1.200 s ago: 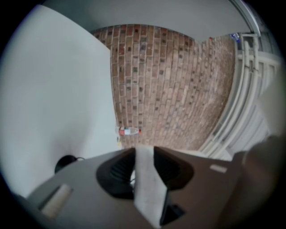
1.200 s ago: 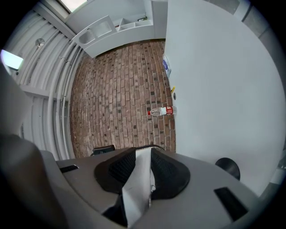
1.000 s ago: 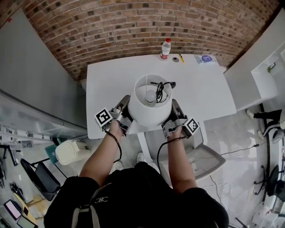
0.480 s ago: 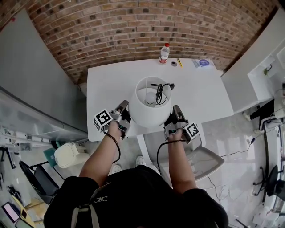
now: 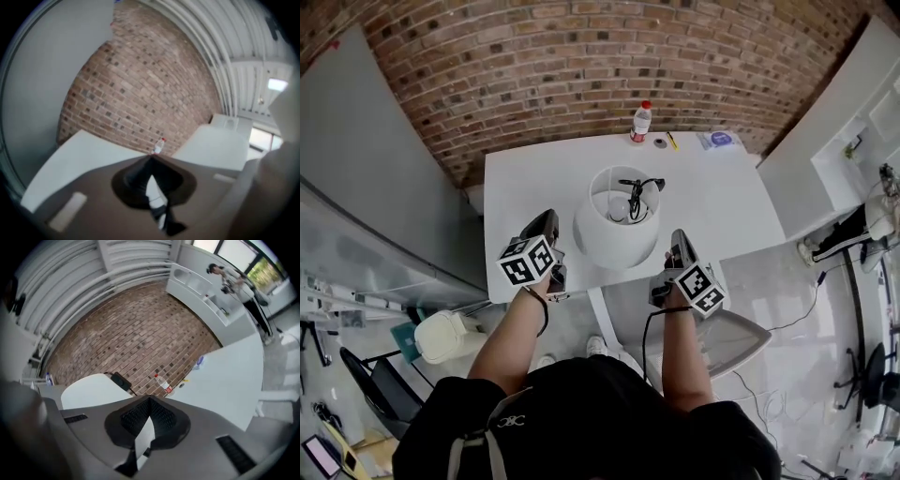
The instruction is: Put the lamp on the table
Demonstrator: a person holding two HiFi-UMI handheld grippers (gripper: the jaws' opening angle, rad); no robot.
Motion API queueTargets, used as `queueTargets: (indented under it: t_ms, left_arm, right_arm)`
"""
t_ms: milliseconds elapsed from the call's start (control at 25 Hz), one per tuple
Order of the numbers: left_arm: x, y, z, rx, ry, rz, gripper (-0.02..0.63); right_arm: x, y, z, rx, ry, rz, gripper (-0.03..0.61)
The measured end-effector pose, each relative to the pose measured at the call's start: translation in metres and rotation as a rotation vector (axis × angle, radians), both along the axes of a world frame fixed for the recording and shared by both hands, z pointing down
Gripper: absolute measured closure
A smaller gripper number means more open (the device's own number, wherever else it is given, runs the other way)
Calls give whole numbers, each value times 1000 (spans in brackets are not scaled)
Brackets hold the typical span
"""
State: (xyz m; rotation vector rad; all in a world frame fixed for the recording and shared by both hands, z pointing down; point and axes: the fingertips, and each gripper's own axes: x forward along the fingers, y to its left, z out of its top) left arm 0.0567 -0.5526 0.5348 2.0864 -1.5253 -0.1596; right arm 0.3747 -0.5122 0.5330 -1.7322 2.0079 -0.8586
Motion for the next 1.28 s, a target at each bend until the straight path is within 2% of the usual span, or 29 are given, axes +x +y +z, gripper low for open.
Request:
queueTargets:
  t_ms: [80, 240, 320, 400, 520, 680, 800, 1000, 1280]
  left_arm:
    - [8, 3, -22, 59, -118, 39, 618]
    - [23, 18, -56, 156, -323, 95, 618]
    - [27, 29, -67, 176, -367, 102, 618]
    - [30, 42, -75, 183, -375, 110, 618]
    - [37, 63, -83, 187, -376, 144, 618]
    - [45, 84, -85, 182, -379, 194, 618]
    - [45, 91, -85, 176, -382, 215, 617]
    - [37, 90, -93, 190, -414, 221, 617]
    - [37, 87, -96, 187, -422, 220, 617]
  right_arm:
    - [-6, 5, -19, 26, 150, 15, 580]
    - [-21, 22, -65, 120, 383, 75, 580]
    - [-30, 32, -86, 155, 485, 109, 580]
    - [-41, 44, -102, 174, 553, 126, 580]
    - [-69, 60, -113, 183, 630, 91, 580]
    - [-107, 74, -113, 180, 634, -16, 580]
    - [-127, 79, -110, 166, 647, -59, 580]
    - [-144, 81, -115, 161, 651, -80, 580]
    - [-147, 74, -116, 155, 655, -77, 580]
